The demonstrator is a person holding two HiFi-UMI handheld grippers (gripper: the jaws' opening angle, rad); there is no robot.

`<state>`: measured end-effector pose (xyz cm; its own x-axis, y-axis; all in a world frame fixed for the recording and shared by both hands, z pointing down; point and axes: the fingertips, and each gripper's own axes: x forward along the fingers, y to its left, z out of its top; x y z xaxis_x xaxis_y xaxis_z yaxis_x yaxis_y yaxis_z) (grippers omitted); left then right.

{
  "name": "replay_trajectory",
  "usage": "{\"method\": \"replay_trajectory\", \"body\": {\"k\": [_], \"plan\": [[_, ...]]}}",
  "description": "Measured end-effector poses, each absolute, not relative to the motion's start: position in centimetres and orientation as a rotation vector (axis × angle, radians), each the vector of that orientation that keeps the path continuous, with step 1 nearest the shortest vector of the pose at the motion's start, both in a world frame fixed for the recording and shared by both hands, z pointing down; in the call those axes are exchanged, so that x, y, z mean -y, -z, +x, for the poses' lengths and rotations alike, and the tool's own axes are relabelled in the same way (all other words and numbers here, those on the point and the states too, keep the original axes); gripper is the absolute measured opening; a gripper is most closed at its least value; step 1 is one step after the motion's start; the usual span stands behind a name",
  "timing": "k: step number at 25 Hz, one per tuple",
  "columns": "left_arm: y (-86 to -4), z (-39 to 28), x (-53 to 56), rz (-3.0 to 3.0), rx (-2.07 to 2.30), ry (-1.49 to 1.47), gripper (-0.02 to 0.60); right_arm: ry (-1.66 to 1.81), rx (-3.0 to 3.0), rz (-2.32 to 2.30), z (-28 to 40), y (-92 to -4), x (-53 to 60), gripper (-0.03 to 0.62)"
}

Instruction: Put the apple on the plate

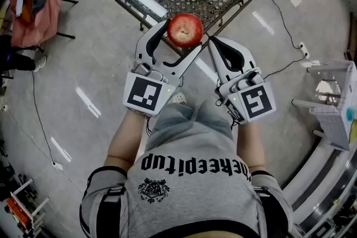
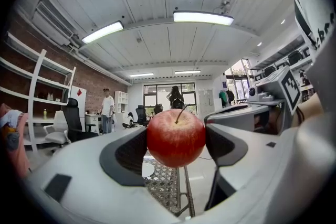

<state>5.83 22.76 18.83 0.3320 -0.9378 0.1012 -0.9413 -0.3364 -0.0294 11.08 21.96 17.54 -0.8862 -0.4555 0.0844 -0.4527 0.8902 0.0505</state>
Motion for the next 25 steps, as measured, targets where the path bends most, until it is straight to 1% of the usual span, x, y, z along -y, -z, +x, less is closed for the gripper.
{"method": "replay_trajectory", "body": {"k": [10,25], "plan": [[-18.8,6.3,-22.7,2.538,1.795,-0.141,0.377,0.016,2.974,0.731,11.7,-17.2,-21.6,0.014],[-18.9,5.6,-18.3,2.518,1.797,-0.144,0.377,-0.013,2.97,0.714,11.3,-17.1,-17.2,0.014]]}}
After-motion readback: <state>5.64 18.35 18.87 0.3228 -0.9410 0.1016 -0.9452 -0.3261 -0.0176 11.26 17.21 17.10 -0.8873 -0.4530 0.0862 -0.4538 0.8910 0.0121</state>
